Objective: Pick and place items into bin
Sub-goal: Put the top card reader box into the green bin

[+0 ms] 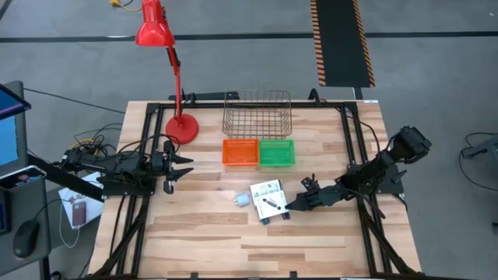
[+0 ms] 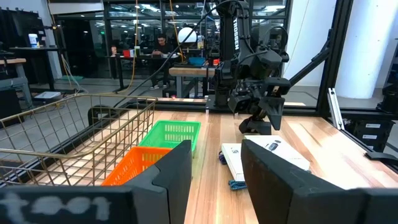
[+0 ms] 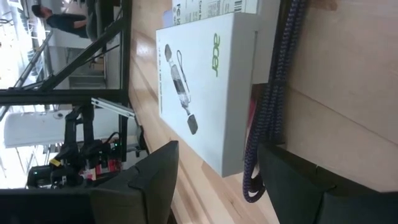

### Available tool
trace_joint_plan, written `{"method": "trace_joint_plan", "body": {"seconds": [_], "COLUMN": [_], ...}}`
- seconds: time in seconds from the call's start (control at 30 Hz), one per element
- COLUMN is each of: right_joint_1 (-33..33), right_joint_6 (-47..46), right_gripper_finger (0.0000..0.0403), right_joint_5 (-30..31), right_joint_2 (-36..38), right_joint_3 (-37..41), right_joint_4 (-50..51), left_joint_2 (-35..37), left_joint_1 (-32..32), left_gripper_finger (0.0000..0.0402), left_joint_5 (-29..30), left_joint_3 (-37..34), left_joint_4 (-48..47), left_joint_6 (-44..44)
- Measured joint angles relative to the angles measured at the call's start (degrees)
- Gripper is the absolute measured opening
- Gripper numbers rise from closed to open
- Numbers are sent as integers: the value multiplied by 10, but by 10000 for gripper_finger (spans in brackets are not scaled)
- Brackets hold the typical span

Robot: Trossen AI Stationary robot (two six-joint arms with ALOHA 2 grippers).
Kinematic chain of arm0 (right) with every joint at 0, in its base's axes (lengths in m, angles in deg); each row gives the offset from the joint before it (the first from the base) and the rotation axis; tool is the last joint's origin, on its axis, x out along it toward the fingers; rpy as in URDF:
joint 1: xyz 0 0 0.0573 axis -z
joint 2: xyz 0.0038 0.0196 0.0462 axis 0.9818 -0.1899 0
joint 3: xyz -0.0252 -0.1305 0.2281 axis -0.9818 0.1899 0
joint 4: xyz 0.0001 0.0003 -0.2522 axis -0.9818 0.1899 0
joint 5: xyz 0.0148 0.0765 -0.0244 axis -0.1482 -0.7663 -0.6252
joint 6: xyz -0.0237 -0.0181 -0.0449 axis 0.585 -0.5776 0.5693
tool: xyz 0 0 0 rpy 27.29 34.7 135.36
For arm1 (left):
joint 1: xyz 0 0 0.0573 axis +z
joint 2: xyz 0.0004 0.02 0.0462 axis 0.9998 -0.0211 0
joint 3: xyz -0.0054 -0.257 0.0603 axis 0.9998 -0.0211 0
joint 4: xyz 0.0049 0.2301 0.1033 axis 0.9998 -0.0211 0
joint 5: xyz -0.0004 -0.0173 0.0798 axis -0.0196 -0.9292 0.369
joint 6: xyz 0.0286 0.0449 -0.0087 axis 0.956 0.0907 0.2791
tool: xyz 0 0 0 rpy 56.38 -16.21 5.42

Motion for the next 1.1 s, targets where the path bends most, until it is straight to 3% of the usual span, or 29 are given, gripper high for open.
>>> {"method": "trace_joint_plan", "body": {"seconds": [1.1], "right_joint_1": [5], "right_joint_6": [-5], "right_gripper_finger": [214], "right_joint_5": [0], "right_joint_2": [0], "right_joint_3": [0], "right_joint_4": [13], "left_joint_2": [0], "left_joint_1": [0], "left_gripper_finger": [128], "left_joint_5": [0], "left_joint_3": [0], "left_joint_4": [0], "left_joint_6": [0]}}
